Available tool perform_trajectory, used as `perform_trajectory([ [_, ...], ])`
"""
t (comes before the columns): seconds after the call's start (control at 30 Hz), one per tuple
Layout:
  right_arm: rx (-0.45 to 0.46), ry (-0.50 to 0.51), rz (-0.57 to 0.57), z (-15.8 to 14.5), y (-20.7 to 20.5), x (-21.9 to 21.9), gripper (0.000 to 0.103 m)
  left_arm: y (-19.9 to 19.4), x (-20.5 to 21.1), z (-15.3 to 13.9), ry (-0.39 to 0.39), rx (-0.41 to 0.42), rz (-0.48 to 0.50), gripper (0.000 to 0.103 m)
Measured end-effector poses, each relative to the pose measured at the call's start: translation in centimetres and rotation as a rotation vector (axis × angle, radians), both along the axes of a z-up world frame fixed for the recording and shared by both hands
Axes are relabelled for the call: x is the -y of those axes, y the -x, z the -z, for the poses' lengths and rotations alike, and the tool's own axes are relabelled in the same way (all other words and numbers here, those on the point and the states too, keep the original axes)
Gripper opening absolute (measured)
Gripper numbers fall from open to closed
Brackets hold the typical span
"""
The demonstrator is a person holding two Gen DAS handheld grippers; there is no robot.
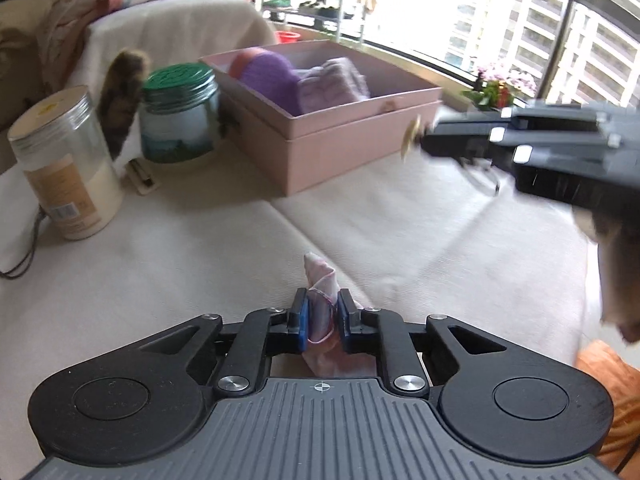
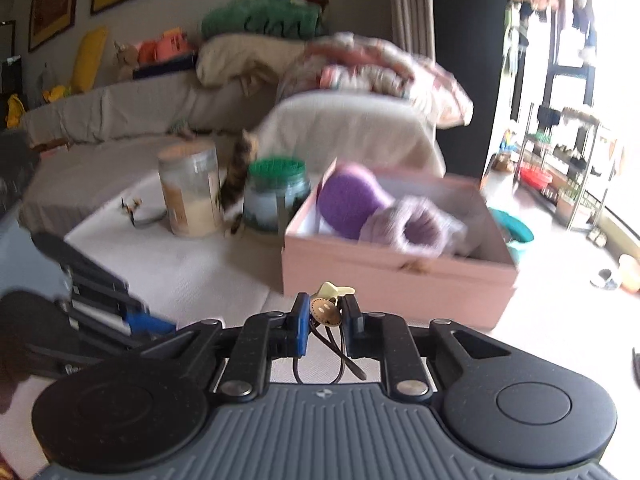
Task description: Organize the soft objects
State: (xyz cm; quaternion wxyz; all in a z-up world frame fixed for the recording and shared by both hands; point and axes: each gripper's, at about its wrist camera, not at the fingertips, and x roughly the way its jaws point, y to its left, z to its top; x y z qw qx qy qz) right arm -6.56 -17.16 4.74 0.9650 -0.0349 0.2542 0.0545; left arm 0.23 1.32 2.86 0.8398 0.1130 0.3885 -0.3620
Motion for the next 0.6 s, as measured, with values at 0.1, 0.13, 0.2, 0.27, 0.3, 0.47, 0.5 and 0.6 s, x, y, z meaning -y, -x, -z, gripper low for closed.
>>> perform_trajectory([
  [0.1,0.049,-0.026,0.005,-1.9,1.3,1.1,0.017,0.6,-0.1,-0.6,0.027,0.014,0.012,0.016],
  [0.13,0.069,-0.03,0.012,-2.5,1.6,1.5,0.017,0.7,-0.2,-1.0,0.041,0.019,0.011,0.015],
  [0.2,0.112,-0.027,0.028,-3.6,2.1,2.1,0.017,0.5,-0.6,-2.0,0.079,0.03,0.008,0.015],
  [0.27,0.146,-0.02,0.039,-4.2,2.3,2.5,0.017,0.0,-0.8,-3.1,0.123,0.043,-0.004,0.015],
  [0.3,0.16,-0.019,0.044,-4.5,2.4,2.8,0.017,-0.4,-0.9,-3.8,0.145,0.053,-0.009,0.015],
  [0.47,0.175,-0.035,0.088,-4.6,1.6,4.3,0.017,-3.1,-0.8,-6.9,0.215,0.095,-0.041,0.015],
  [0.5,0.163,-0.039,0.093,-4.4,1.5,4.6,0.017,-3.6,-0.8,-7.0,0.215,0.076,-0.032,0.015],
  [0.6,0.114,-0.041,0.091,-3.0,1.2,4.9,0.017,-4.2,-0.9,-6.3,0.209,0.001,-0.014,0.016],
])
